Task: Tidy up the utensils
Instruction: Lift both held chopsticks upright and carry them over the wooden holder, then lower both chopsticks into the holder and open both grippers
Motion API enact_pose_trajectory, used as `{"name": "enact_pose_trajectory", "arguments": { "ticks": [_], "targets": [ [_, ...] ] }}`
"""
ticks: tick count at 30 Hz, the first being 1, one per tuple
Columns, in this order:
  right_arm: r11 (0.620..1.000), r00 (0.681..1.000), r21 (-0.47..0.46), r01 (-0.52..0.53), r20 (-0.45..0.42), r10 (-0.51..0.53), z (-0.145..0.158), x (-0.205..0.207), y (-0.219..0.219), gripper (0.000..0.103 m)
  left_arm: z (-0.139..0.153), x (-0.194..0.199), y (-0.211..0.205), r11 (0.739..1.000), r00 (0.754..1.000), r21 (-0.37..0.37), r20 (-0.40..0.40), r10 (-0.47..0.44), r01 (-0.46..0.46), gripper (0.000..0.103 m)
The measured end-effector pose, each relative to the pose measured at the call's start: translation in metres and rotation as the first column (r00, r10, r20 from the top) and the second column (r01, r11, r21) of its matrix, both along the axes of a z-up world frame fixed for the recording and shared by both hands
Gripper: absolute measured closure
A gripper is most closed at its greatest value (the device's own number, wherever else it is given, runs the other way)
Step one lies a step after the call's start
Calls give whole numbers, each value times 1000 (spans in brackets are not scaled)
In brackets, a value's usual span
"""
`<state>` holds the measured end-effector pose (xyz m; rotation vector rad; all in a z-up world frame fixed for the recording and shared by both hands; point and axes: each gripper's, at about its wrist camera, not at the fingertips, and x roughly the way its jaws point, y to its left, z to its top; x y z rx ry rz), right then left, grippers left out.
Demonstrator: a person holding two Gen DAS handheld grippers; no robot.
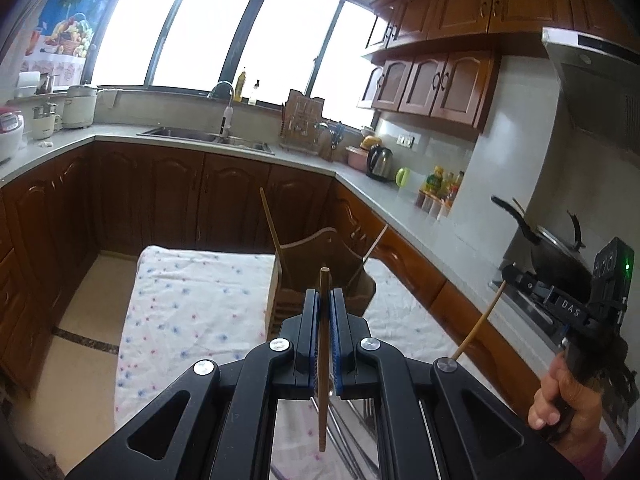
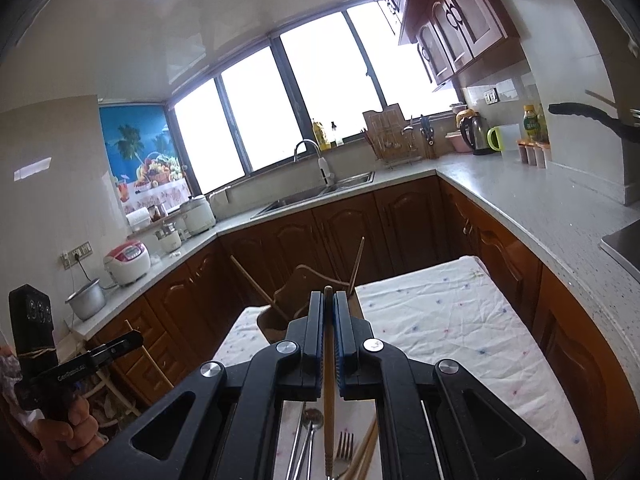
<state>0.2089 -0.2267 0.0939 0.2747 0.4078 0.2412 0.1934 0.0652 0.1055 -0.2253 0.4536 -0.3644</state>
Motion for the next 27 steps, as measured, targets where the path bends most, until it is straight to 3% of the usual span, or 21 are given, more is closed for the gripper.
{"name": "enact_pose_trajectory", "arguments": {
  "ticks": [10,20,27],
  "targets": [
    [996,996,81,28,78,-34,13,28,-5,99,4,22,9,997,997,-73,73,37,-31,99],
    [986,981,158,53,174,-80,40,80,-6,99,10,70,8,987,981,-138,159,107,-85,99],
    [984,968,154,93,215,-125,35,118,-1,99,-12,117,6,971,970,-208,183,157,-118,99]
  ]
}}
